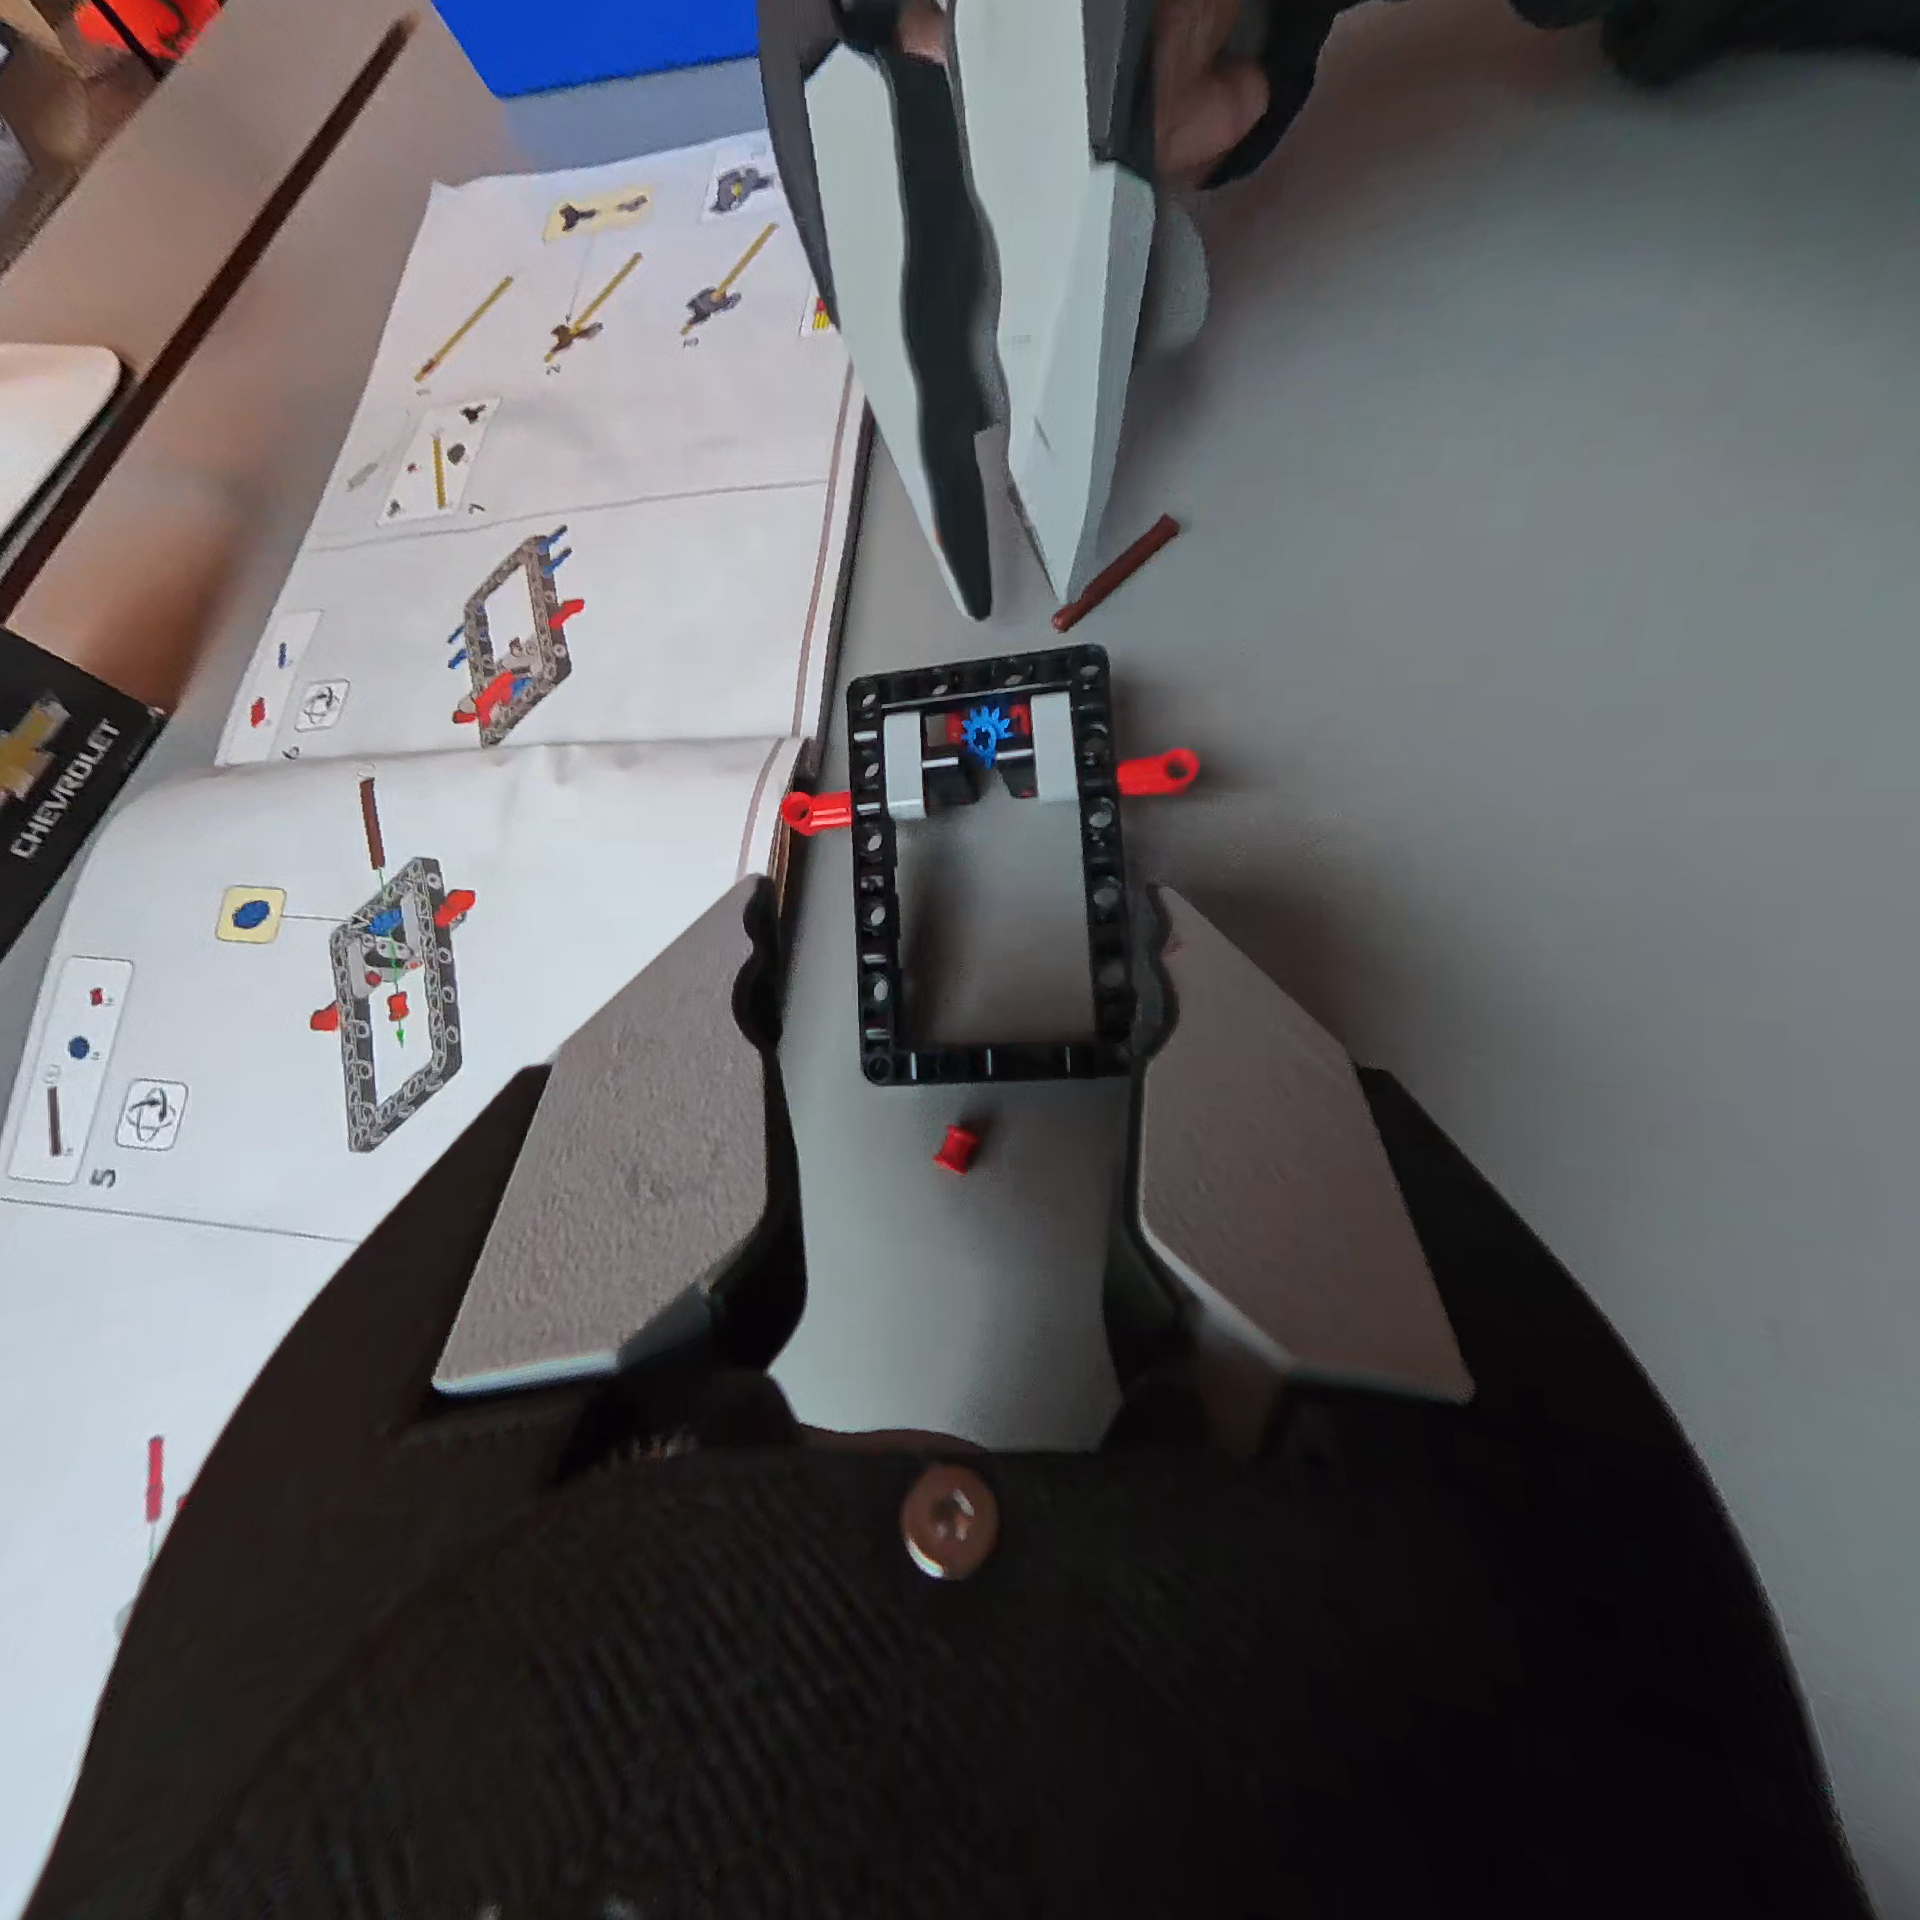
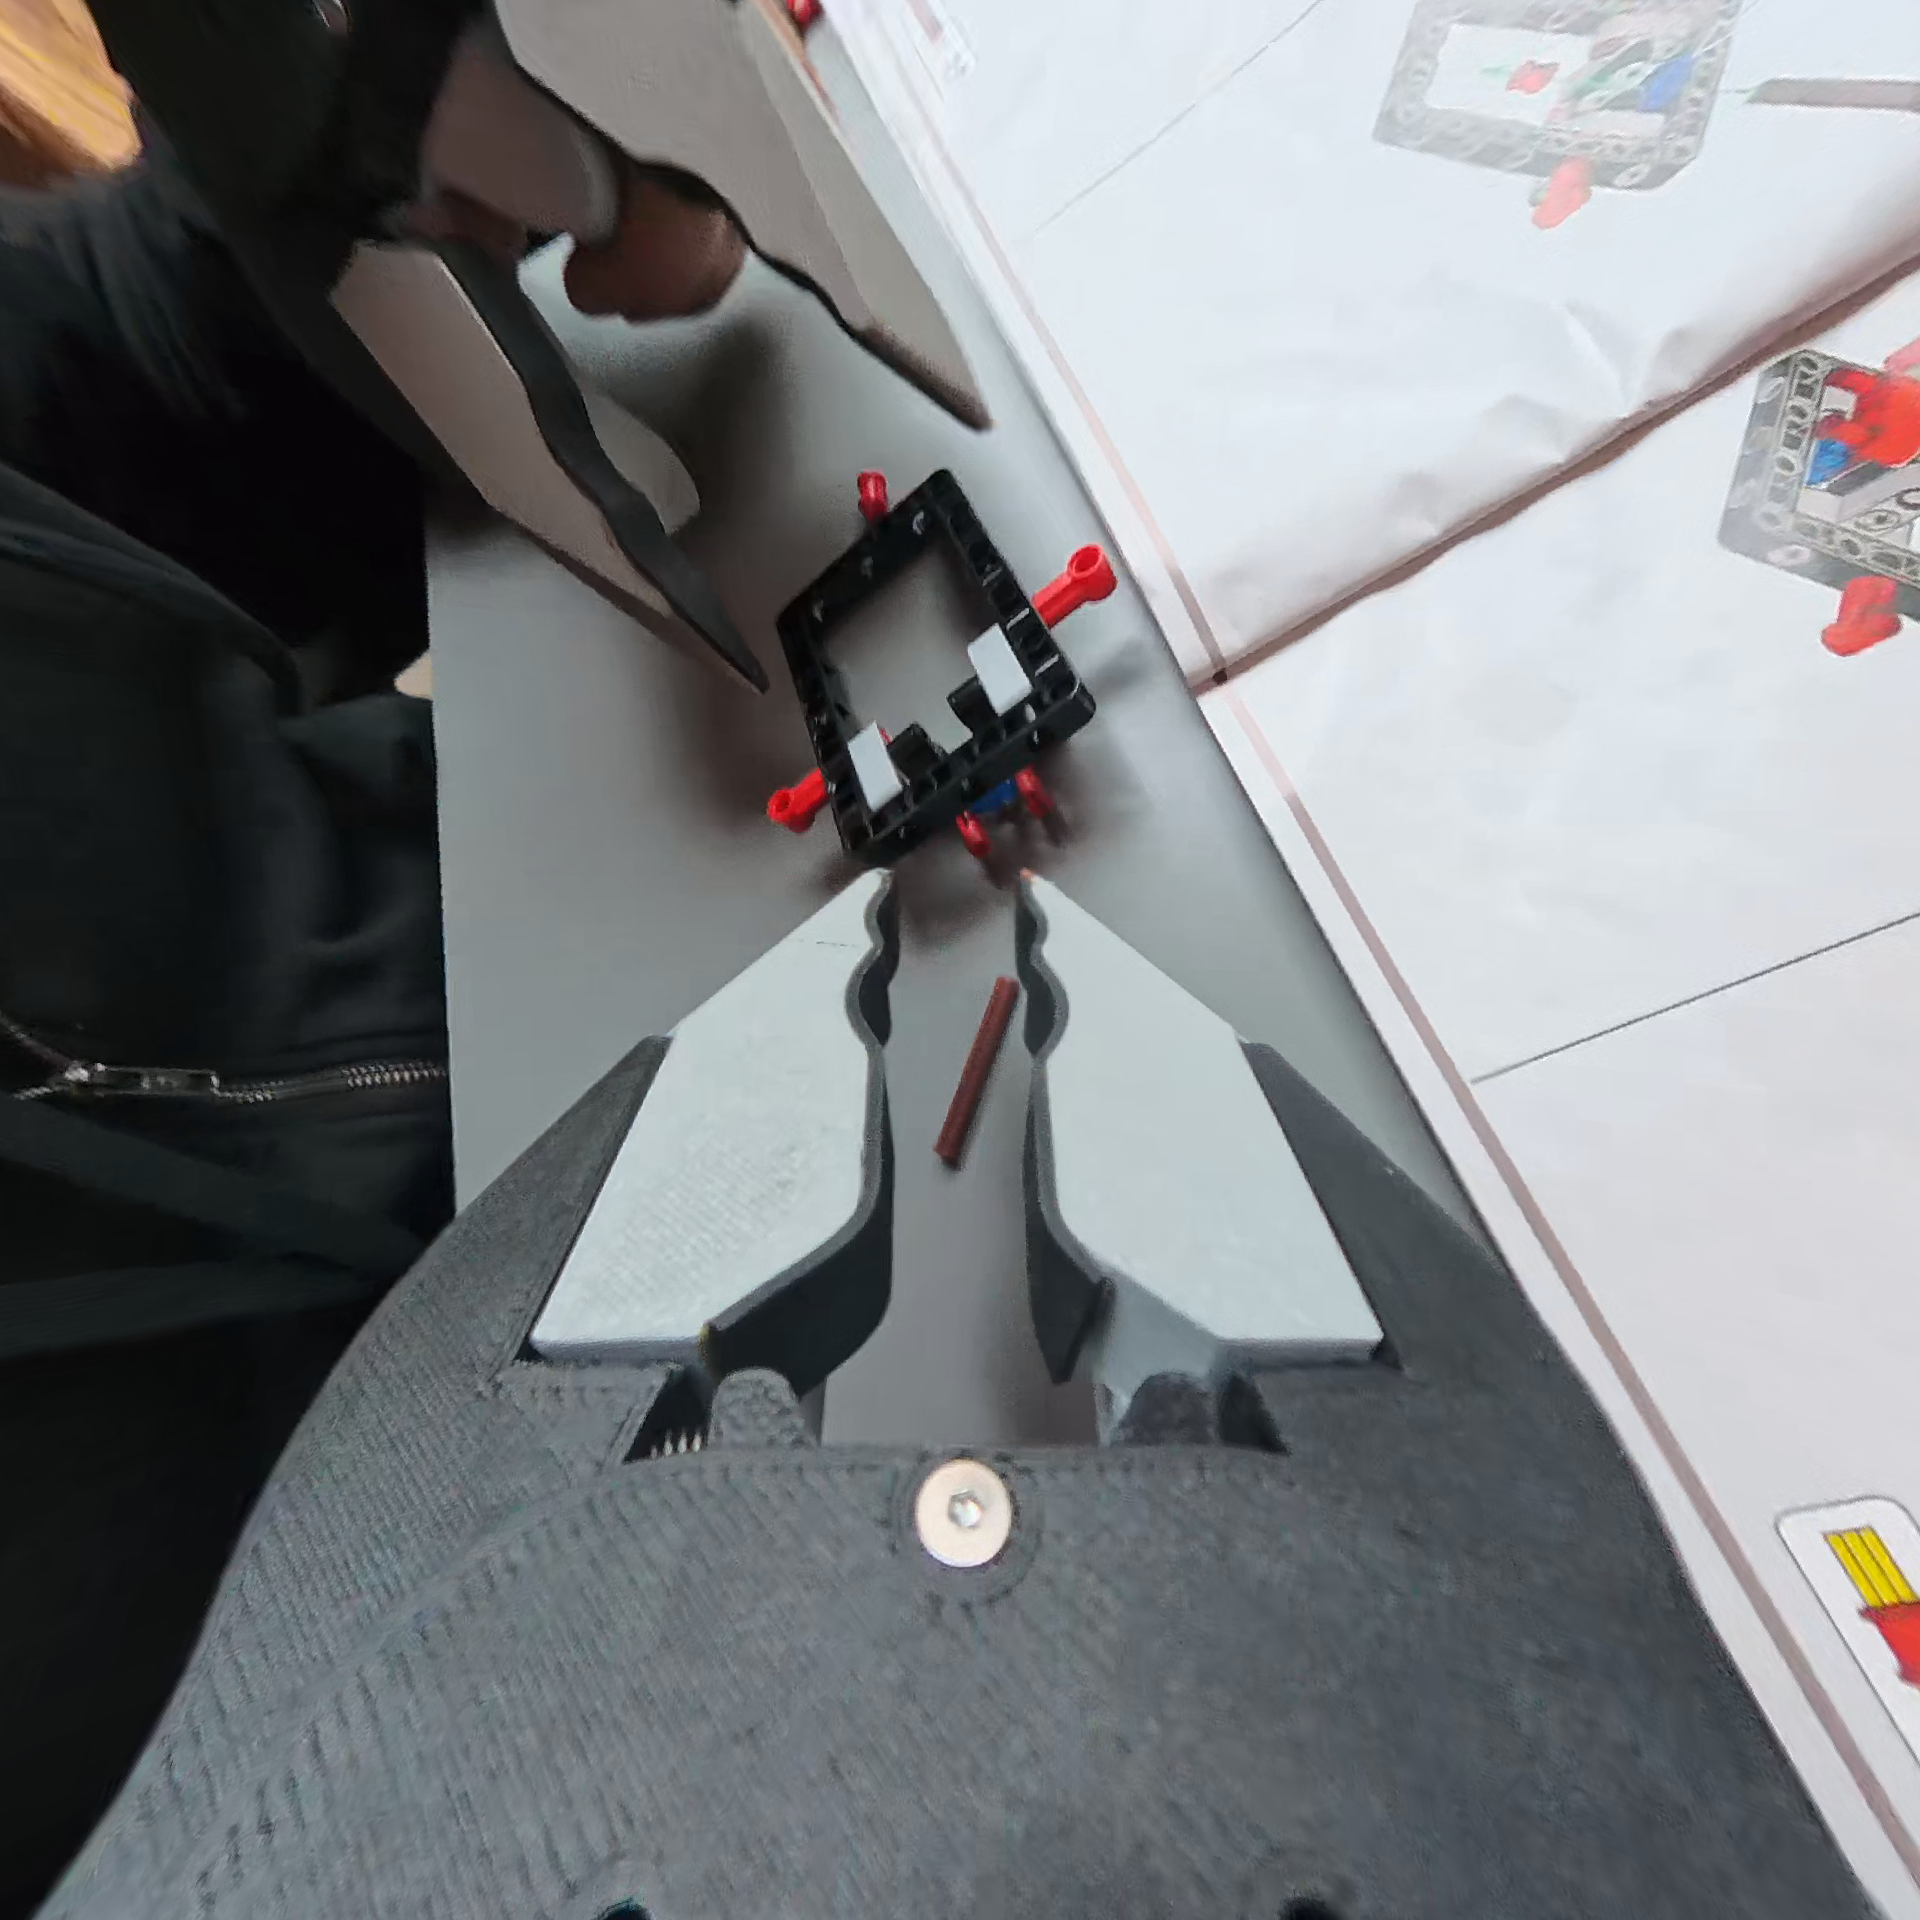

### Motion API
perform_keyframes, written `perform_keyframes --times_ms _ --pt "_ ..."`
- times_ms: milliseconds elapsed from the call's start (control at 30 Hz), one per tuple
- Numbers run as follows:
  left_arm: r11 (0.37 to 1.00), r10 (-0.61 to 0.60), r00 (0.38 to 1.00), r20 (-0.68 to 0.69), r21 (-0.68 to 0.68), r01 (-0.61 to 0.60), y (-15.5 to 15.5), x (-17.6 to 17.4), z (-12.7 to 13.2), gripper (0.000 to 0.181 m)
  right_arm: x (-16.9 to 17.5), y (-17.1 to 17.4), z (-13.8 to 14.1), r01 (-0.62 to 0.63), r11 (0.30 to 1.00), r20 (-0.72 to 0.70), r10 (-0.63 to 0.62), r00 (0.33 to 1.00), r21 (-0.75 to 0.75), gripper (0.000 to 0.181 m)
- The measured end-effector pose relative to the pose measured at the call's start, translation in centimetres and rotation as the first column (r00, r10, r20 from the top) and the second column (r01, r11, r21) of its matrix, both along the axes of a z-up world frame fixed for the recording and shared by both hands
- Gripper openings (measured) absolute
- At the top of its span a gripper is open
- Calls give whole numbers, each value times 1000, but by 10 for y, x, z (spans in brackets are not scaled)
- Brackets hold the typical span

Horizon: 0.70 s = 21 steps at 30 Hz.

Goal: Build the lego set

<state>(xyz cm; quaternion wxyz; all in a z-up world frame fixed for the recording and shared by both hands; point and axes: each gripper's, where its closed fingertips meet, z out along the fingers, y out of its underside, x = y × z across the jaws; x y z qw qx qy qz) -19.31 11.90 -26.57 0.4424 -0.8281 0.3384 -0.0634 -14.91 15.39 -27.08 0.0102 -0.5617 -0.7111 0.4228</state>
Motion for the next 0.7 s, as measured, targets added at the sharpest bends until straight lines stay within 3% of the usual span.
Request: perform_keyframes --times_ms 133,233,433,700 --pt "999 6 1000 7 -32 -5 -1 3 -8 71 -11 -4 2 55 994 33 -52 998 -95 29" --pt "997 3 1000 -27 -78 -6 0 7 -21 64 -15 -9 -4 85 985 85 -72 994 -149 28" --pt "995 37 999 -20 -92 -39 5 11 -22 60 -20 -4 -8 169 964 146 -140 979 -206 25" --pt "999 16 998 -65 -41 -19 5 14 -19 60 -14 -5 -3 116 982 87 -104 991 -148 24"
